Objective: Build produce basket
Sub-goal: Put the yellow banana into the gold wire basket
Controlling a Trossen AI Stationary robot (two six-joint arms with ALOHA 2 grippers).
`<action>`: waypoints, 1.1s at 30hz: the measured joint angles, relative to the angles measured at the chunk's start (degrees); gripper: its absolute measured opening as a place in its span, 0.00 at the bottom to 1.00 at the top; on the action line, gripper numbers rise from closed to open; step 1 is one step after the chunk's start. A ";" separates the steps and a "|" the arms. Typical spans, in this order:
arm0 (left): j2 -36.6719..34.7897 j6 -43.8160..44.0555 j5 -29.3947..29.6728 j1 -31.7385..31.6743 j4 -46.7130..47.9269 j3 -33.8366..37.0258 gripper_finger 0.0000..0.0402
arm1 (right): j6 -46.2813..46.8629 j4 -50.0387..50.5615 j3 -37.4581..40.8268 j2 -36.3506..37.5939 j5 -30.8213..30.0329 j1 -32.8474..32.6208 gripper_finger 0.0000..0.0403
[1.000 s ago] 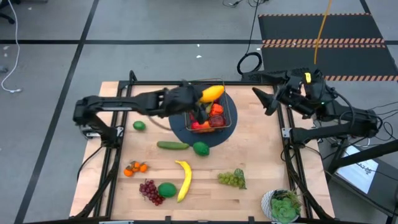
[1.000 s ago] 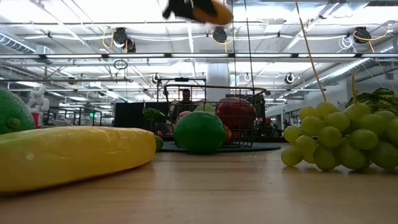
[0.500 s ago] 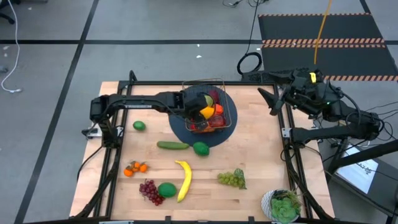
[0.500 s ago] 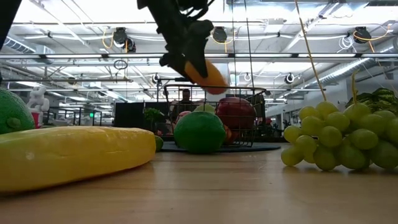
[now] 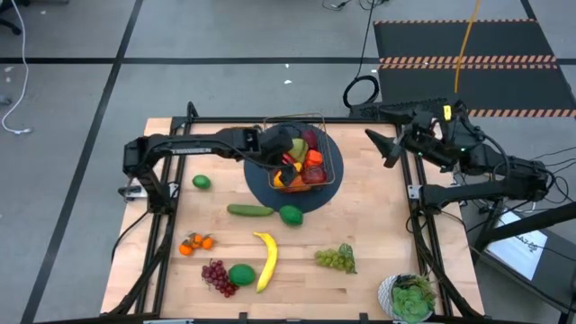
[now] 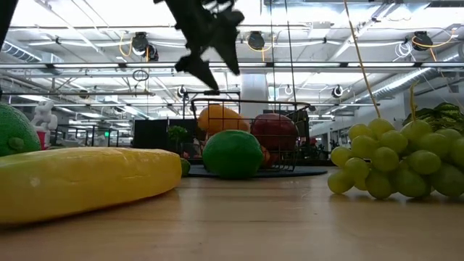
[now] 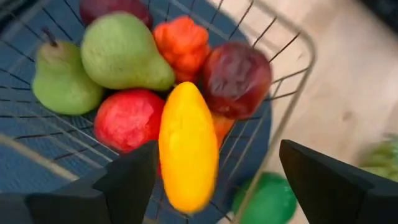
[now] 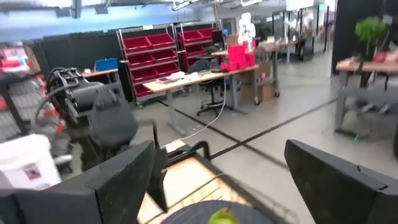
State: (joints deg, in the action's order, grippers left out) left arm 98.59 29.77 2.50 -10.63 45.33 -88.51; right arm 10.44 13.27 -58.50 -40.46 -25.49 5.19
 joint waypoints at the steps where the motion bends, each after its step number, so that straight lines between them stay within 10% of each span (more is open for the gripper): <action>1: -0.98 0.43 0.01 0.00 0.07 0.00 0.82 | 2.36 0.19 0.00 -0.40 0.02 -0.02 0.89; 15: -16.70 -0.77 -0.06 1.16 6.66 -0.09 0.53 | 44.86 1.10 0.00 -9.22 18.10 -2.37 0.89; 33: -21.91 7.58 5.11 22.90 16.25 -0.09 0.25 | 59.48 -4.93 -0.02 -26.27 9.42 -20.30 0.89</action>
State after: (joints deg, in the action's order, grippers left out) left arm 76.69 37.35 7.61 12.27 61.58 -88.60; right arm 69.91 8.35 -58.52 -66.73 -16.07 -15.11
